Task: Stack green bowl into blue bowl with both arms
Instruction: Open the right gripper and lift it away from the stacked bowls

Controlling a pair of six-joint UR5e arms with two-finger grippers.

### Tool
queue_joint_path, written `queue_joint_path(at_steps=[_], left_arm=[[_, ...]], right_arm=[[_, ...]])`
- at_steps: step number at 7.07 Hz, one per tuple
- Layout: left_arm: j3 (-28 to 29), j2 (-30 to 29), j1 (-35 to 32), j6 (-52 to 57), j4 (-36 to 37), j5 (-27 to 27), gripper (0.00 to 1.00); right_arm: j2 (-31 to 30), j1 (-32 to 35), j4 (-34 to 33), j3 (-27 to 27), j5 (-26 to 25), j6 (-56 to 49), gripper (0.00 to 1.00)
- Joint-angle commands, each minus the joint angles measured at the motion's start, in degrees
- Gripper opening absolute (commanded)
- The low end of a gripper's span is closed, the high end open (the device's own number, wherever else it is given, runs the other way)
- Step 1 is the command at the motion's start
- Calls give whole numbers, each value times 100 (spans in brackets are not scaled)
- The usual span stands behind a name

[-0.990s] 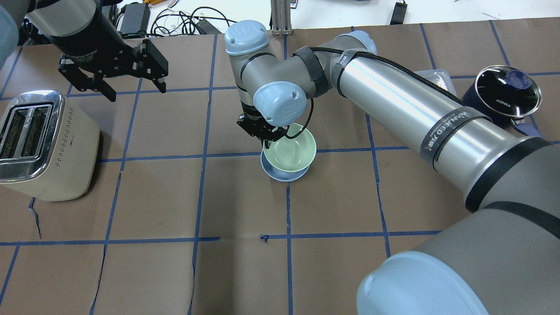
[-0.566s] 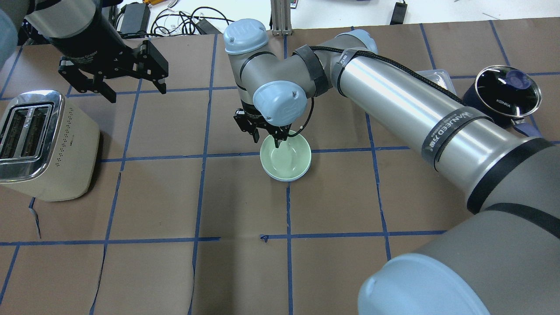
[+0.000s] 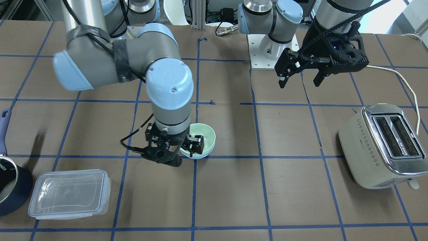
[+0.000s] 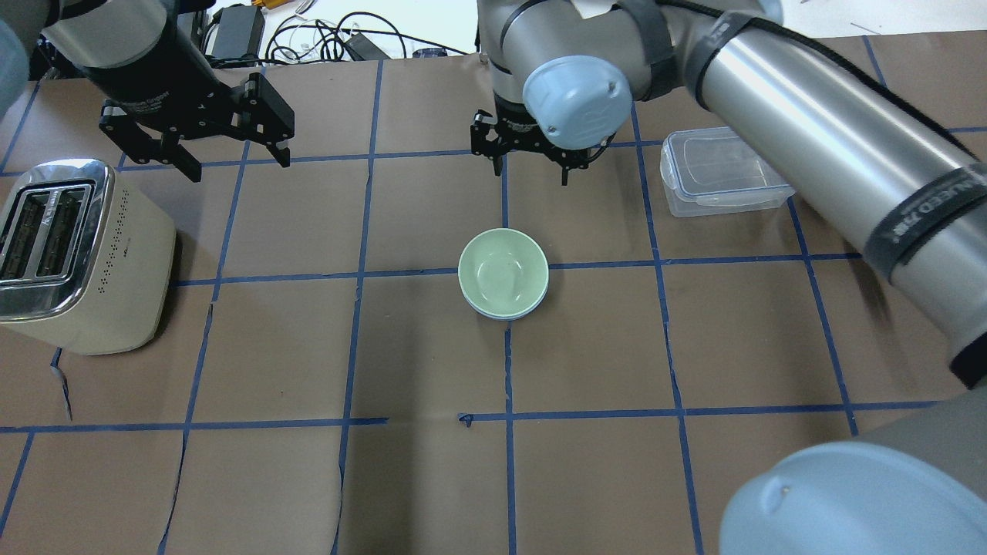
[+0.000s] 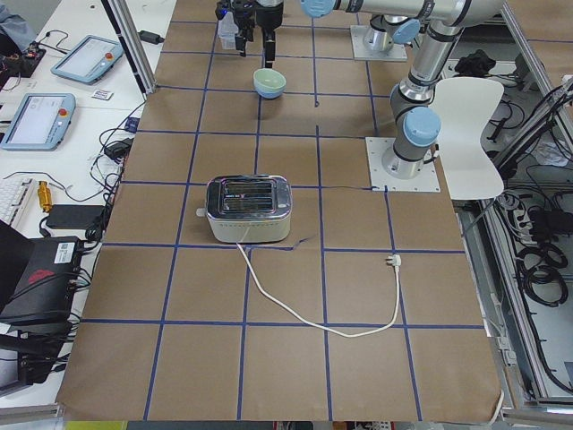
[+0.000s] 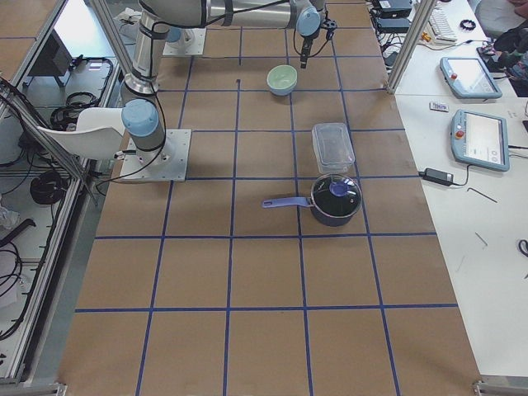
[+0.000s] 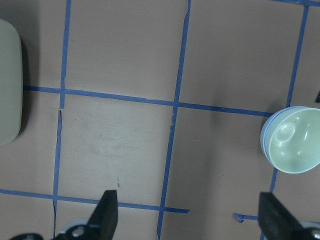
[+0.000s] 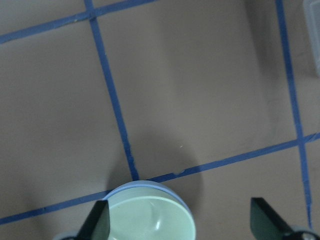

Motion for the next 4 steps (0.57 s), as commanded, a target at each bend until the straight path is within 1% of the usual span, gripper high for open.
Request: queue_joint_path(at_steps=[1, 2, 3, 4], left_arm=[[21, 2, 0, 32, 147, 6, 100], [12, 11, 0, 32, 245, 6, 100], [12, 11, 0, 32, 246, 15, 100], [21, -15, 0, 32, 341, 6, 100]], right_arm=[[-427, -747, 413, 23, -33, -1108, 100], [-690, -907, 530, 127, -42, -1554, 100], [-1188, -1056, 687, 537, -50, -2097, 100], [-1794, -1249, 585, 1202, -42, -2146, 100]])
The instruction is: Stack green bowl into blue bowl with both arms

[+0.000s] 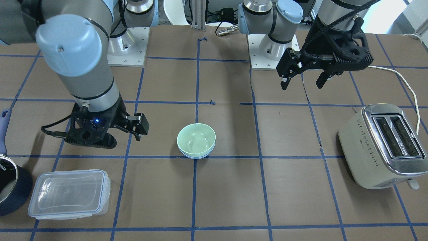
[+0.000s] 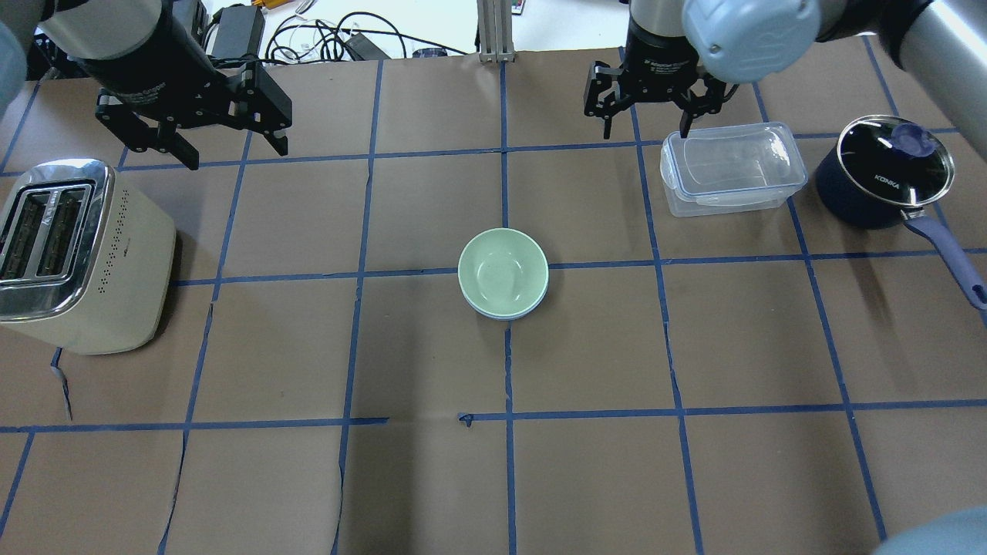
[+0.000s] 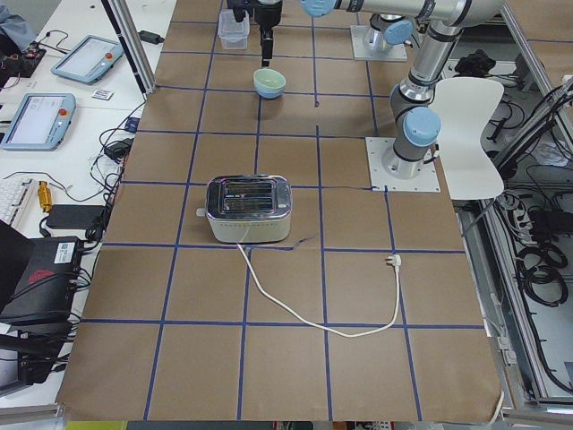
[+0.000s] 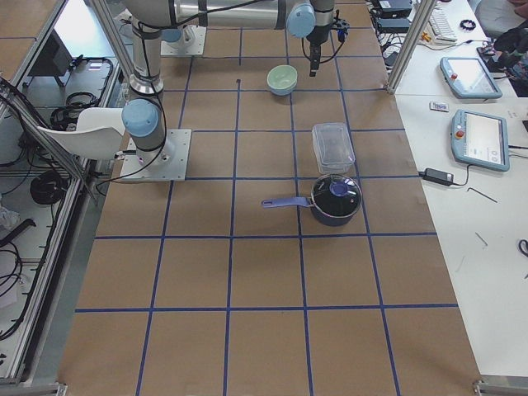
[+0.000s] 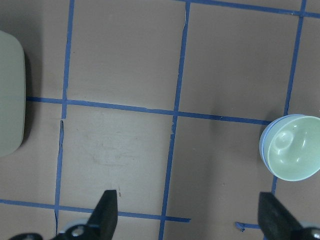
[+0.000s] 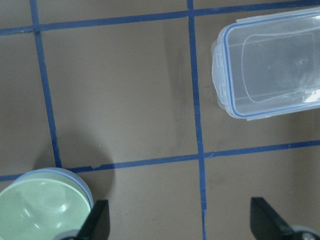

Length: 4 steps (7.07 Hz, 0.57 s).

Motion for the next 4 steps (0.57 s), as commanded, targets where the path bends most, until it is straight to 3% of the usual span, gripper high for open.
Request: queue_joint_path(at_steps=[1, 4], left_arm=[[-3, -10, 0, 10, 93, -4, 100], [-4, -19, 0, 18, 102, -4, 100]], right_arm=[[-1143, -283, -97, 1117, -15, -296, 100], [-1604, -283, 427, 1210, 73, -235, 100]])
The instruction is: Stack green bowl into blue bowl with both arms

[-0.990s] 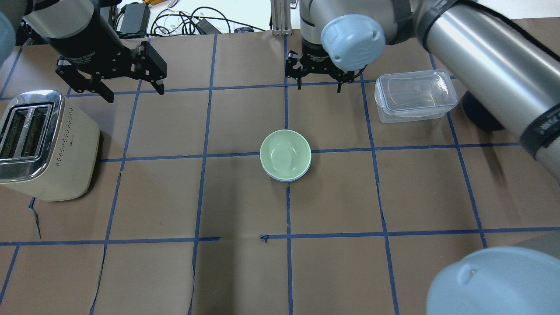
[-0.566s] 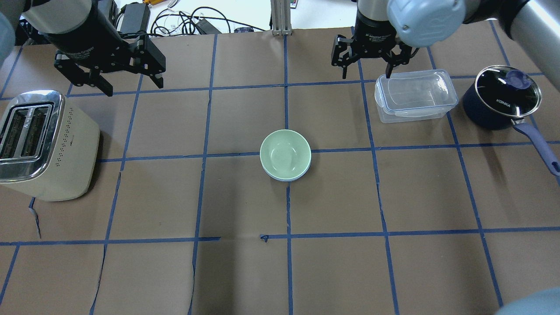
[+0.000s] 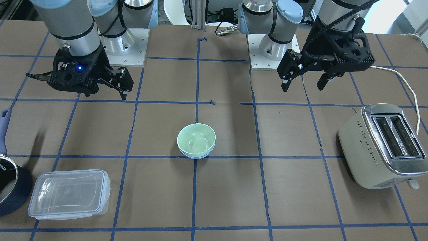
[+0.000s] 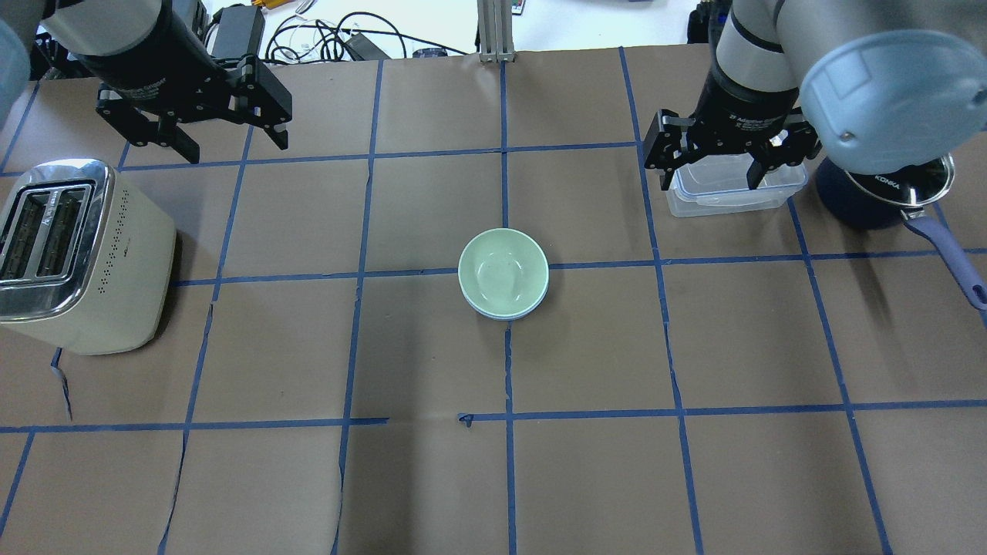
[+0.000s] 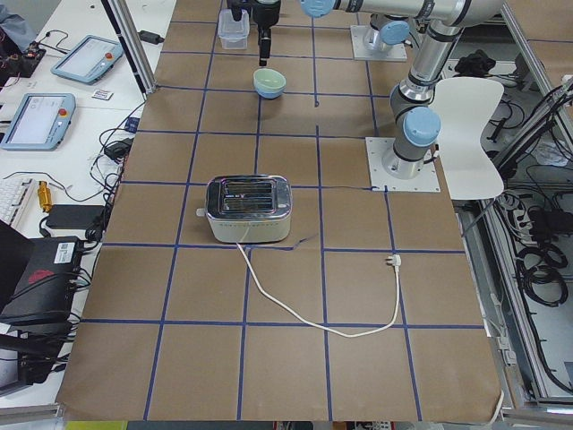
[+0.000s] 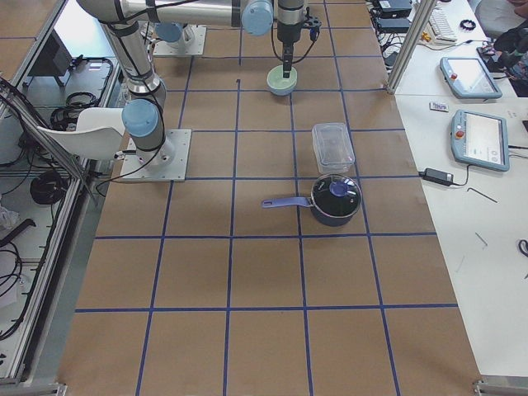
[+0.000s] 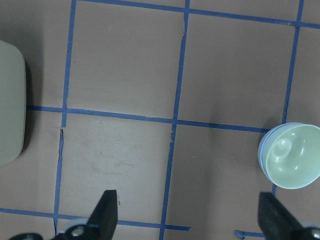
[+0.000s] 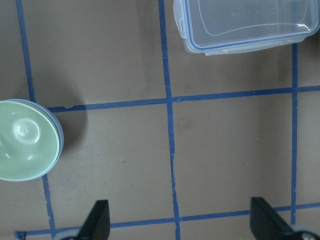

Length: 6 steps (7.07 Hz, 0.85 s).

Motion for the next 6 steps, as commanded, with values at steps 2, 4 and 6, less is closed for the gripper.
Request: queue_joint_path(at_steps=[2, 4, 6], left_arm=[[8, -18, 0, 3, 48, 0, 100], [-9, -10, 0, 3, 48, 0, 100], [-9, -10, 0, -6, 48, 0, 100]], right_arm=[[-271, -8, 318, 18, -27, 96, 100], [-280, -17, 335, 1, 409, 1, 100], [-376, -17, 388, -8, 326, 1, 100]])
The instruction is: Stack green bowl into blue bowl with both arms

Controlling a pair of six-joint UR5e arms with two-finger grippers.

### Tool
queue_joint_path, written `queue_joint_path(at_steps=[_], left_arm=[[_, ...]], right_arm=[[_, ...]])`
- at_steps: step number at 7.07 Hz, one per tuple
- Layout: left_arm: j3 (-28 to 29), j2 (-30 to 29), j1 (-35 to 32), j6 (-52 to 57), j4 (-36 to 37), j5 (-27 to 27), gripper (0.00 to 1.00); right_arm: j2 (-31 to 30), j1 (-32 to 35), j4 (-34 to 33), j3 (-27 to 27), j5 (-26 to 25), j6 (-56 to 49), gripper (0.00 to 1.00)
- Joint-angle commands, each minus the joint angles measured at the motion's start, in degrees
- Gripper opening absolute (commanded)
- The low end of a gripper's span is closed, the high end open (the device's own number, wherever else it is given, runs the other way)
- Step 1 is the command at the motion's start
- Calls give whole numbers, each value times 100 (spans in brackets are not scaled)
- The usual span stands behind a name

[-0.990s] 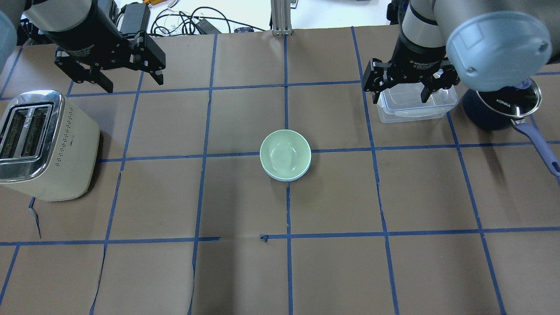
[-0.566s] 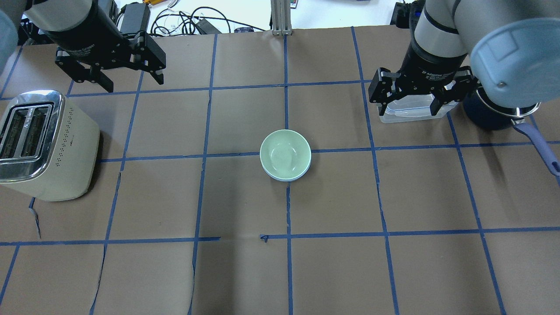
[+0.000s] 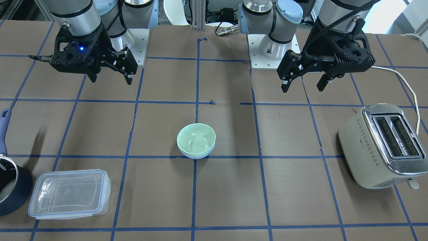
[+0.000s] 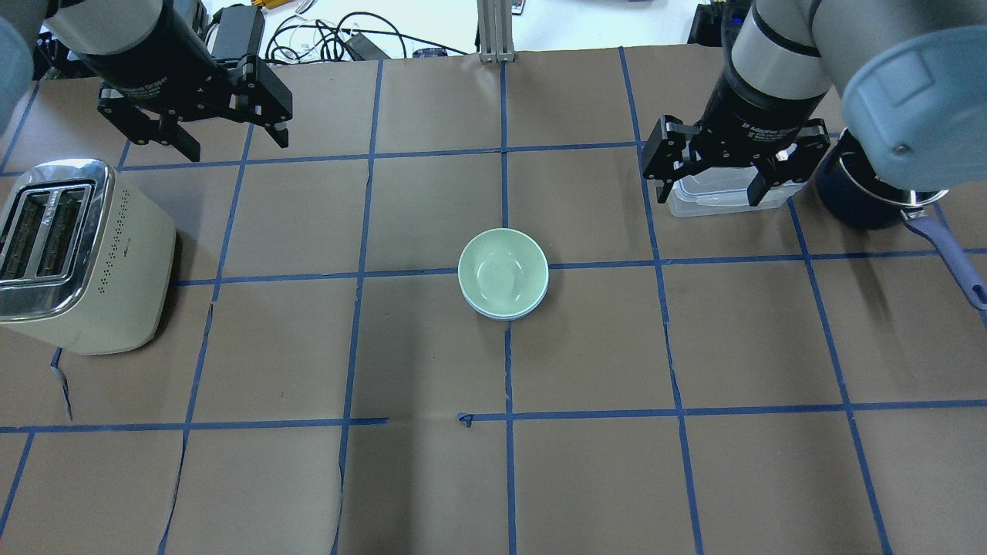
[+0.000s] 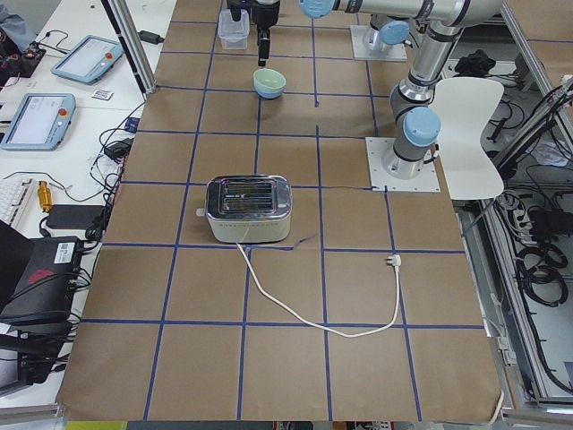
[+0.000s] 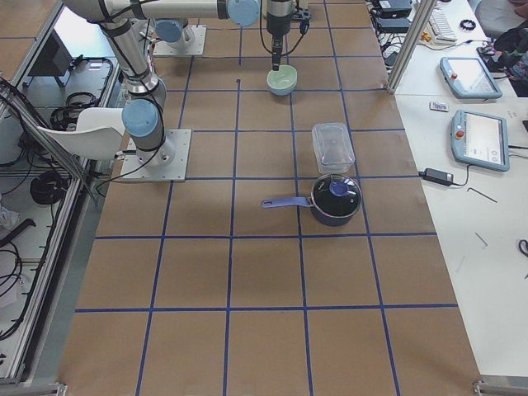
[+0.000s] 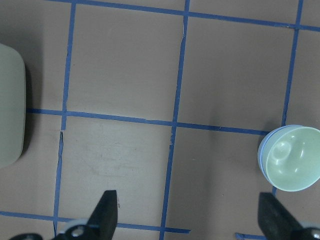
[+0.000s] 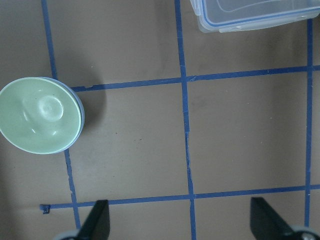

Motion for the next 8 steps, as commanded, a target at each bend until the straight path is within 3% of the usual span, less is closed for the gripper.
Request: queue_joint_path(at_steps=[1, 8], left_arm=[[-3, 1, 0, 2, -4, 0, 100], [32, -183, 0, -7, -189, 316, 100]], right_arm=[[-133, -4, 133, 12, -388, -18, 100], [-134, -12, 134, 47, -408, 52, 100]])
